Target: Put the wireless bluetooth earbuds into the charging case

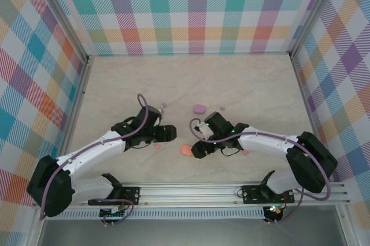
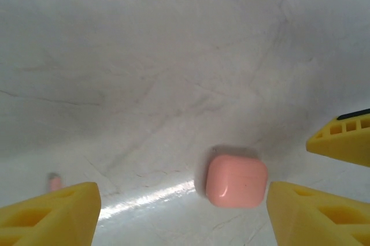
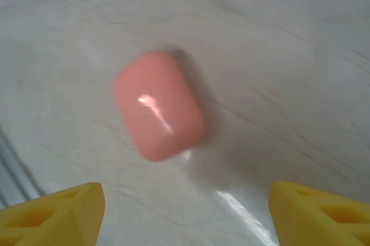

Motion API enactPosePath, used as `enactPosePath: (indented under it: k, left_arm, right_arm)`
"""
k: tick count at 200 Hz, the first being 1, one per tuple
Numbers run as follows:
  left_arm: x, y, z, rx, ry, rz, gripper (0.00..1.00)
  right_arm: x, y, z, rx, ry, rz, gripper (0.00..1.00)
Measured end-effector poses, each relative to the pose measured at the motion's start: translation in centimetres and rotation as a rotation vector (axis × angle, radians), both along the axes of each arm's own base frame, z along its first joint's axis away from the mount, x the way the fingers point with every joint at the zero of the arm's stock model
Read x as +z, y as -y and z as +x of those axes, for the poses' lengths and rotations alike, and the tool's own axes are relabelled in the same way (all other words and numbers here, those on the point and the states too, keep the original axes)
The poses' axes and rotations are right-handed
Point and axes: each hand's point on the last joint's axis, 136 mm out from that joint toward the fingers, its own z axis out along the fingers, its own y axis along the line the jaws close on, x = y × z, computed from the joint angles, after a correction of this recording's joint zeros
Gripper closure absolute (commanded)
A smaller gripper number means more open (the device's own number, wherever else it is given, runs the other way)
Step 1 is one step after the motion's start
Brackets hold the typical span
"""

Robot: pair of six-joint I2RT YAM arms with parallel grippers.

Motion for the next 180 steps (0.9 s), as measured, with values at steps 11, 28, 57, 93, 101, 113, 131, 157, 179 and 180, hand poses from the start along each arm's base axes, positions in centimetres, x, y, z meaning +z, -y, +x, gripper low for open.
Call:
enactPosePath:
  k: [11, 28, 57, 93, 101, 113, 131, 157, 179, 180]
  left_arm:
    - [-0.2, 0.0, -0.2, 0.017, -0.010, 0.011, 0.22]
    - [-0.2, -0.6, 0.0, 0.060, -0.007, 0.021, 0.19]
    - [0.2, -2.2, -0.5, 0.114, 0.020, 0.032, 0.16]
    - [0.1, -3.3, -0.4, 0.138, 0.012, 0.040, 0.15]
    - [-0.1, -3.4, -0.3, 0.140, 0.002, 0.041, 0.15]
    - [-0.6, -3.6, -0.2, 0.141, -0.018, 0.044, 0.16]
    - [-1.4, -3.8, -0.1, 0.145, -0.056, 0.044, 0.16]
    - [-1.7, -4.0, 0.1, 0.153, -0.083, 0.029, 0.16]
    - [-1.2, -3.8, 0.3, 0.153, -0.085, 0.010, 0.16]
    - [-1.2, -3.8, 0.3, 0.153, -0.085, 0.009, 0.16]
  right_arm:
    - [1.0, -1.1, -0.1, 0.053, 0.023, 0.014, 0.25]
    - [2.1, -1.8, 0.1, 0.108, 0.063, 0.015, 0.26]
    - [2.1, -2.1, -0.1, 0.182, 0.100, -0.026, 0.28]
    - [0.2, -1.9, -0.8, 0.293, 0.162, -0.126, 0.23]
    - [-0.5, -1.9, -0.9, 0.326, 0.180, -0.160, 0.23]
    - [-1.3, -1.7, -0.6, 0.363, 0.205, -0.205, 0.23]
    - [-2.4, -1.5, -0.4, 0.421, 0.228, -0.256, 0.23]
    - [-3.1, -1.6, -0.2, 0.460, 0.230, -0.280, 0.23]
    - [-3.1, -2.3, 0.0, 0.476, 0.230, -0.269, 0.24]
    - [-3.1, -2.3, 0.0, 0.477, 0.229, -0.268, 0.24]
